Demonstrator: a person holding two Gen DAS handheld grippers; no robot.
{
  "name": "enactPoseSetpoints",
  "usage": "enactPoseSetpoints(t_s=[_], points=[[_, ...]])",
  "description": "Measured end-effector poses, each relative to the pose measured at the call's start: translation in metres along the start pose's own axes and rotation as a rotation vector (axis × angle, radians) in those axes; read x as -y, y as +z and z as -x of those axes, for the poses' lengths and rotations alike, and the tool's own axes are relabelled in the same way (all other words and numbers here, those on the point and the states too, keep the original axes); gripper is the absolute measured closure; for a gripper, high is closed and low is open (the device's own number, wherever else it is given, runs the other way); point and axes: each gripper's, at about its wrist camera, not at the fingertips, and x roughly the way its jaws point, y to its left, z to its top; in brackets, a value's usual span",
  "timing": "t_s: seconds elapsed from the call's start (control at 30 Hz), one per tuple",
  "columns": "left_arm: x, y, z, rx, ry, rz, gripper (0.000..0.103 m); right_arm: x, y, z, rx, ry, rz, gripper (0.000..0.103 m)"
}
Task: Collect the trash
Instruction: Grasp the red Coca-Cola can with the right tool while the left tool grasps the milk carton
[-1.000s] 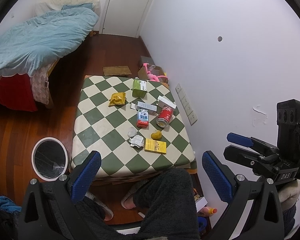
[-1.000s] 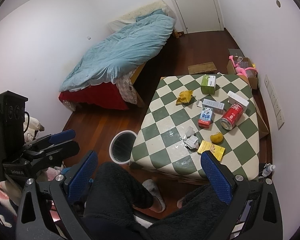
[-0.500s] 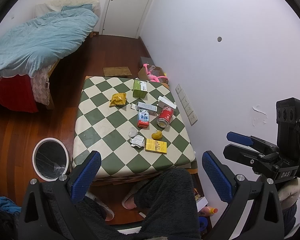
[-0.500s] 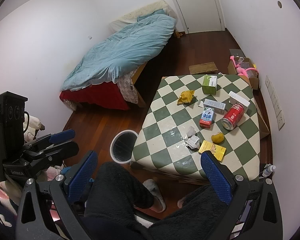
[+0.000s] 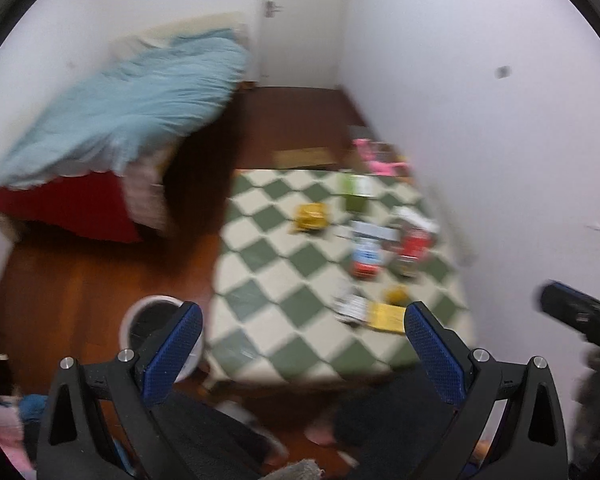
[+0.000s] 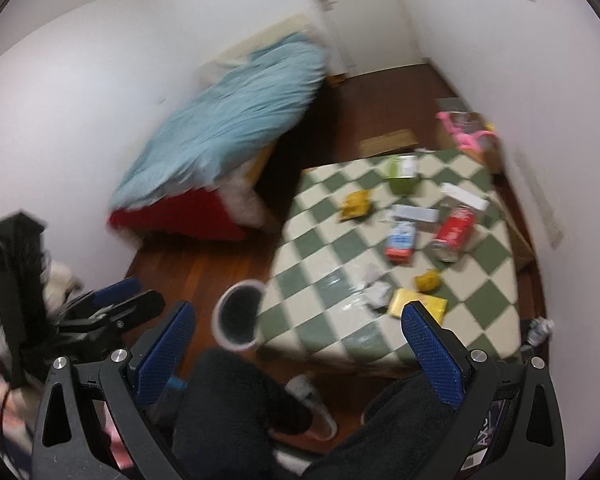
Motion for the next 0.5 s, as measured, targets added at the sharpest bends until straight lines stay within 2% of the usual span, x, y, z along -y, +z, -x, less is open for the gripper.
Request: enactPoseSetpoints(t_s=[0.1, 0.23, 0.3, 0.37, 0.5], points=[[0.001, 0.004, -0.050, -0.063, 0.058, 0.017, 0.000, 0.028, 0.006, -0.024, 0.018, -0.115, -0.066, 0.000], [0.003, 0.007, -0.125, -0.181, 0.100, 0.047, 0.000, 0.085, 0.017, -0.073, 0.000, -0.208, -0.195, 0.000], [0.006, 0.010, -0.162, -0.223, 0.126, 0.058, 0.000, 0.113, 0.023, -0.097, -0.015, -0.225, -0.259, 0.006], [0.011, 0.011, -0.192, -0.256, 0.148, 0.056, 0.000, 0.147, 0.032, -0.132, -0.049, -0.239, -0.330, 0.024], [0.019, 0.019, -0.264, -0.336, 0.204, 0.033, 0.000, 0.203, 0.053, -0.202, -0.114, -0.313, -0.404, 0.024]])
